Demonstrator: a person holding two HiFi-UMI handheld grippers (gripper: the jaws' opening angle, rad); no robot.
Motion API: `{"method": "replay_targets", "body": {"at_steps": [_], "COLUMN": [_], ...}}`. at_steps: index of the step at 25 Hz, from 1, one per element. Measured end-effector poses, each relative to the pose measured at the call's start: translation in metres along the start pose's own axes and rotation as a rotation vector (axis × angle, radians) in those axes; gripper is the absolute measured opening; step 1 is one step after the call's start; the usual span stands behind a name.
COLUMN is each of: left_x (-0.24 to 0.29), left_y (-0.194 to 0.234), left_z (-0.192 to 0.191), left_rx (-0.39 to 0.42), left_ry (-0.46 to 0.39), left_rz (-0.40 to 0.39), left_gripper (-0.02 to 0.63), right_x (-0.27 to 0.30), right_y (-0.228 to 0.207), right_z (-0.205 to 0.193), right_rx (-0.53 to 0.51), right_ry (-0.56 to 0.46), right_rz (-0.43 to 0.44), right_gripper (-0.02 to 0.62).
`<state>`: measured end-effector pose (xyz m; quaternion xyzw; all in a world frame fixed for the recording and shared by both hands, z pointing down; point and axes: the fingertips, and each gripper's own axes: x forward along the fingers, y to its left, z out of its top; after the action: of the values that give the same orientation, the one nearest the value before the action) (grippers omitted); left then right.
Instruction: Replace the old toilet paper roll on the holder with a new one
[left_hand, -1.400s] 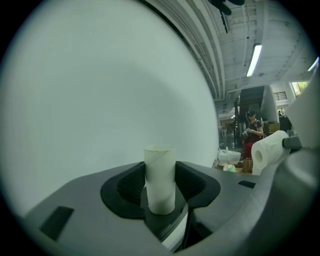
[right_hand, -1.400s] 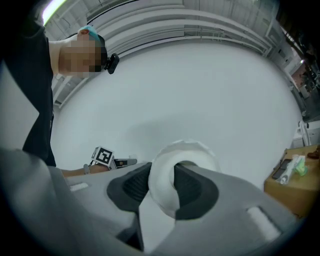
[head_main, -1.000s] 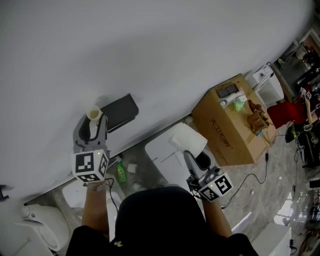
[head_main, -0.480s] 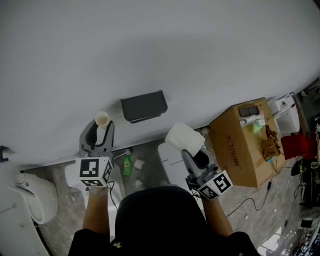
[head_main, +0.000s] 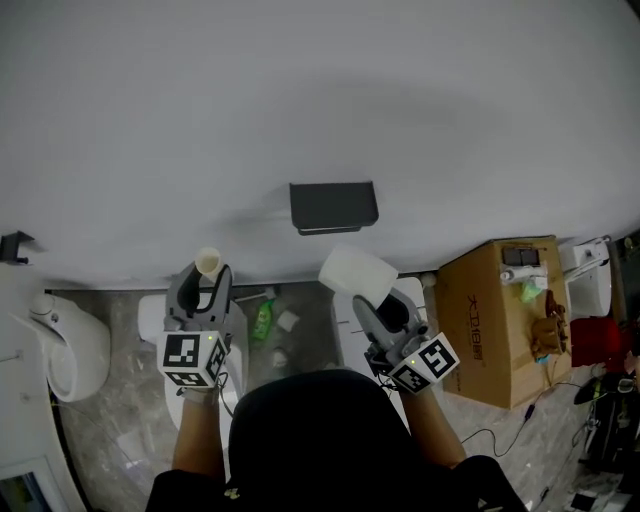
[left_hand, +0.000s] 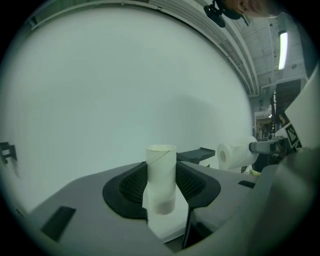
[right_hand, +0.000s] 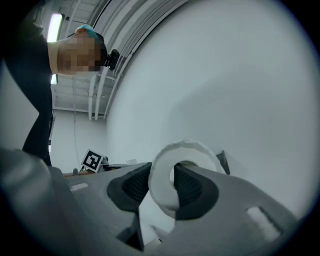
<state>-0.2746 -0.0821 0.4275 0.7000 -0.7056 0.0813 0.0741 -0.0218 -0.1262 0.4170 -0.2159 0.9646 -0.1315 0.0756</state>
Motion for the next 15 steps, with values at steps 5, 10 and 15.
{"method": "replay_targets", "body": {"at_steps": [5,10,15], "left_x": [-0.027,-0.047,-0.058], "left_y": [0.006,0.008,0.002], "left_z": [-0.025,-0.043,-0.055], "left_rx": [-0.049,-0.092,-0.119], "left_ry": [0.031,0.056,0.072], "left_rz": [0.044,0.083,0.088], "left_gripper": [0.186,0.186,0.186], "right_x": [0.018,0.029,0.037], "right_y": [0.013,0.025,0.029], "right_z": [-0.010,-0.011,-0.011], "right_rx": [0.008,0.048,0.037], "right_ry": [0.023,0.024,0.033], "right_rz": [0.067,0.124,0.151], "right_gripper": [0.132,0.132,0.132]}}
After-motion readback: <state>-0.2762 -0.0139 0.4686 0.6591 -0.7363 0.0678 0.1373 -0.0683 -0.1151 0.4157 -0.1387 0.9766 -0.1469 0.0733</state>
